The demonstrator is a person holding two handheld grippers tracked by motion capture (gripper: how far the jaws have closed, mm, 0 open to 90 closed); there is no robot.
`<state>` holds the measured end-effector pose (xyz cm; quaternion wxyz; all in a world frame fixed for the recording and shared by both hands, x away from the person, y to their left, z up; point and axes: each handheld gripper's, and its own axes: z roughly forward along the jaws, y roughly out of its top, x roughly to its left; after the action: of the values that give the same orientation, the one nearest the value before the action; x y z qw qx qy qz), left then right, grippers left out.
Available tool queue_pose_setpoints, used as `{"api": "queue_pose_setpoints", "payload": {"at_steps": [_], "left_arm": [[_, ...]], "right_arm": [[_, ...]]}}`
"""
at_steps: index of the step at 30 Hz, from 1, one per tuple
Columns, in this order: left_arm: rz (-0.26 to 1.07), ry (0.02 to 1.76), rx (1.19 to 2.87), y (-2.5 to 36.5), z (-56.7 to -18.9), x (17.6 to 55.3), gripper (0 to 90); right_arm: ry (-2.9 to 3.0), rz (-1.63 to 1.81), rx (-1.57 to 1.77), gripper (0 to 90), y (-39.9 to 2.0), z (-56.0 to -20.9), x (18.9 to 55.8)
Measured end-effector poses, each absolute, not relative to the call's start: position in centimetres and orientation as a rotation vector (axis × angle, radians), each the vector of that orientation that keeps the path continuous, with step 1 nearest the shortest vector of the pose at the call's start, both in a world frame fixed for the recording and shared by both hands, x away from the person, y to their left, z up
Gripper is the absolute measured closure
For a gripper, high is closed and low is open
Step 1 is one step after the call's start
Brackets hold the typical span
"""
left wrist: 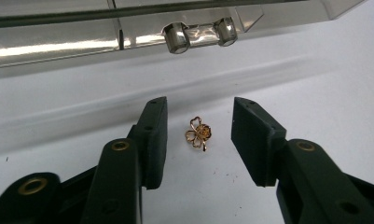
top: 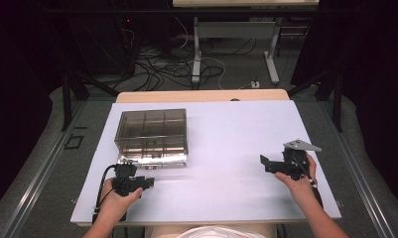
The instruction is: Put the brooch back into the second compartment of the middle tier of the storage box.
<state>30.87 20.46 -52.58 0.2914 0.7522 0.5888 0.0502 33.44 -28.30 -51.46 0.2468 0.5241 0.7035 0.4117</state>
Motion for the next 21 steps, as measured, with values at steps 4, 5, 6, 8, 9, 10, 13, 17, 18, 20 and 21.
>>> {"api": "queue_pose_setpoints", "payload": {"at_steps": [4,5,6,8,9,10,13,17,18,20,21], "left_arm": [[0.129,1.584,2.008,20.38,-52.74,31.01,60.7],[0.133,1.588,2.004,20.34,-52.82,31.04,61.4],[0.127,1.594,2.007,20.34,-52.83,31.08,62.2],[0.113,1.593,2.011,20.35,-52.91,31.15,63.1],[0.119,1.599,2.006,20.26,-53.0,31.17,63.3],[0.114,1.6,2.01,20.25,-53.01,31.2,63.6],[0.106,1.6,2.017,20.15,-53.13,31.28,65.7],[0.093,1.602,2.02,20.1,-53.31,31.37,67.6],[0.09,1.607,2.024,20.1,-53.32,31.39,67.7],[0.084,1.608,2.026,20.08,-53.38,31.41,67.7],[0.086,1.608,2.026,20.05,-53.41,31.42,67.8]], "right_arm": [[1.918,1.119,1.429,2.1,-28.28,-51.48,33.46],[1.918,1.121,1.431,2.1,-28.25,-51.49,33.46],[1.921,1.124,1.436,2.2,-28.22,-51.5,33.44],[1.921,1.119,1.434,2.2,-28.23,-51.52,33.46],[1.92,1.117,1.435,2.2,-28.22,-51.52,33.47],[1.919,1.118,1.443,2.2,-28.18,-51.5,33.45],[1.923,1.114,1.434,2.3,-28.21,-51.55,33.48],[1.923,1.115,1.438,2.3,-28.14,-51.57,33.48],[1.924,1.118,1.443,2.4,-28.09,-51.58,33.47],[1.925,1.118,1.443,2.5,-28.07,-51.61,33.48],[1.93,1.114,1.442,2.6,-28.09,-51.59,33.45]]}}
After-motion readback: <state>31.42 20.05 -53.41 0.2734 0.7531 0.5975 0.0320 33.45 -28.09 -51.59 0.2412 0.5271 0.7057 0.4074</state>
